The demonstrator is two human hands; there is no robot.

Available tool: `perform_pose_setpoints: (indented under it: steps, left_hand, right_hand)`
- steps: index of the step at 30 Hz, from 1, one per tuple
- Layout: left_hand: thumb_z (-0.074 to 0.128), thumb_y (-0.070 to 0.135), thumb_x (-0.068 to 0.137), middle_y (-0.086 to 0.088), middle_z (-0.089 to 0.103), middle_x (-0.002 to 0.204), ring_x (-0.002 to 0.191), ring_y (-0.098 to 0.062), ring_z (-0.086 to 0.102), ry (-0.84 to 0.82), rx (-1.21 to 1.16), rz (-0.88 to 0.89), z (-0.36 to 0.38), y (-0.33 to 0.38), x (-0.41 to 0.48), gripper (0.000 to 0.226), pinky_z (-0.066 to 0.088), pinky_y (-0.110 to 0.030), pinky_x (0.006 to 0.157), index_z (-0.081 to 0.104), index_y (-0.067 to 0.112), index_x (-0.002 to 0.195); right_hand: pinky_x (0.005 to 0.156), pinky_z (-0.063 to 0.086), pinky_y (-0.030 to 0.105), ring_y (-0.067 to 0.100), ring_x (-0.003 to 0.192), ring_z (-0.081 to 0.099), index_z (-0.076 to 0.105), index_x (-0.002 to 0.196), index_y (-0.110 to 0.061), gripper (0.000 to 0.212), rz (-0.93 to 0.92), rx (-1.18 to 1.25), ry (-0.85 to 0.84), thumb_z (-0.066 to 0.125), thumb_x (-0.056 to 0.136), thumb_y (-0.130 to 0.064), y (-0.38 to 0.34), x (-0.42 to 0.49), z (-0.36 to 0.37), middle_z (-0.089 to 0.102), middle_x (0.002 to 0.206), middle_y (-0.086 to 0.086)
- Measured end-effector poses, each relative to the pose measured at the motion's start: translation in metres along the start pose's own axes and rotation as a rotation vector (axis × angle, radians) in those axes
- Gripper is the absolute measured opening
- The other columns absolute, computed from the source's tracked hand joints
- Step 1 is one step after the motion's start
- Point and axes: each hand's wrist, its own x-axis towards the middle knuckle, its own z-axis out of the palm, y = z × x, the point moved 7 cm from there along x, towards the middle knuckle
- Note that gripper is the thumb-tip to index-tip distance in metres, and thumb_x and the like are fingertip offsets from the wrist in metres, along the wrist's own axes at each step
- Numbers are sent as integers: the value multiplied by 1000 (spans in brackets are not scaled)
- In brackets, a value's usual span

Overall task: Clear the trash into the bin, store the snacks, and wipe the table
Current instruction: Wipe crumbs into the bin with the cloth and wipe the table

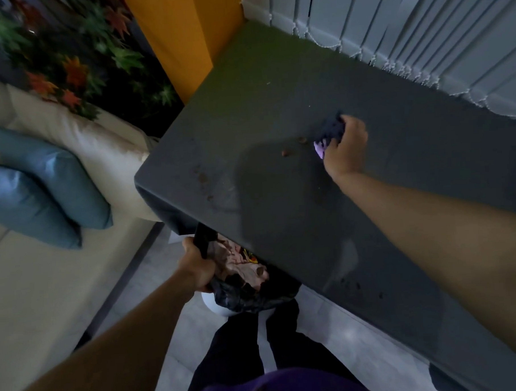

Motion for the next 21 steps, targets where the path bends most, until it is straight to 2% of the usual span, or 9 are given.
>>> perform_pose_setpoints:
  steps: [3,5,7,10,12,14,16,19,21]
  left_hand:
    - [47,-5,90,-14,50,118,107,-39,58,-16,11,0,-1,0,3,56,60,-50,59,24,24,132]
    - [48,-2,92,-14,50,117,105,-39,59,-17,24,6,-1,2,3,53,60,-48,57,24,24,132]
    - [45,-1,93,-13,51,108,97,-34,60,-11,7,18,0,3,5,46,59,-42,54,25,22,128]
    - [44,-5,92,-11,51,105,92,-31,60,-16,10,21,-2,4,3,45,57,-39,51,24,24,120]
    - [48,-4,90,-11,50,111,98,-34,59,-40,40,14,-2,3,3,55,57,-41,49,22,27,128]
    - [47,-3,92,-10,49,112,97,-33,59,-44,57,19,-3,1,1,59,56,-39,47,20,26,135]
    - [45,-3,93,-11,49,113,100,-37,60,-53,32,16,-1,2,-1,58,58,-42,50,19,28,134]
    - [43,-3,94,-8,50,104,94,-34,61,-50,0,18,-1,0,-4,48,60,-47,59,20,29,122]
    - [44,-3,93,-9,53,103,87,-31,62,-22,-17,34,-1,-2,-6,43,60,-47,60,24,25,120]
  right_hand:
    - [109,36,30,29,128,52,62,129,-5,47,-101,-108,-323,55,82,-4,-21,-2,38,58,137,14]
    - [100,47,29,26,117,62,69,121,-11,43,-191,-109,-472,54,81,0,-36,-19,51,67,126,10]
    - [92,49,28,24,107,64,72,107,-13,40,-292,-75,-477,48,77,-4,-48,-31,51,70,114,6]
    - [105,41,35,25,122,53,70,116,-18,48,-347,-155,-382,46,75,-12,-48,-30,52,64,130,1]
    - [109,39,41,27,127,48,67,126,-22,50,-336,-258,-445,51,78,-14,-45,-37,62,60,138,2]
    - [103,44,39,30,118,53,70,120,-22,47,-405,-268,-561,54,76,-21,-51,-57,71,65,126,11]
    - [99,45,38,29,113,54,73,117,-19,45,-524,-241,-706,53,76,-18,-58,-86,79,69,118,11]
    - [104,41,41,24,117,48,71,121,-20,45,-547,-270,-634,55,79,-14,-54,-106,80,65,130,-4]
    - [100,44,41,28,110,49,72,120,-18,43,-559,-268,-626,64,78,-15,-51,-125,81,66,127,-3]
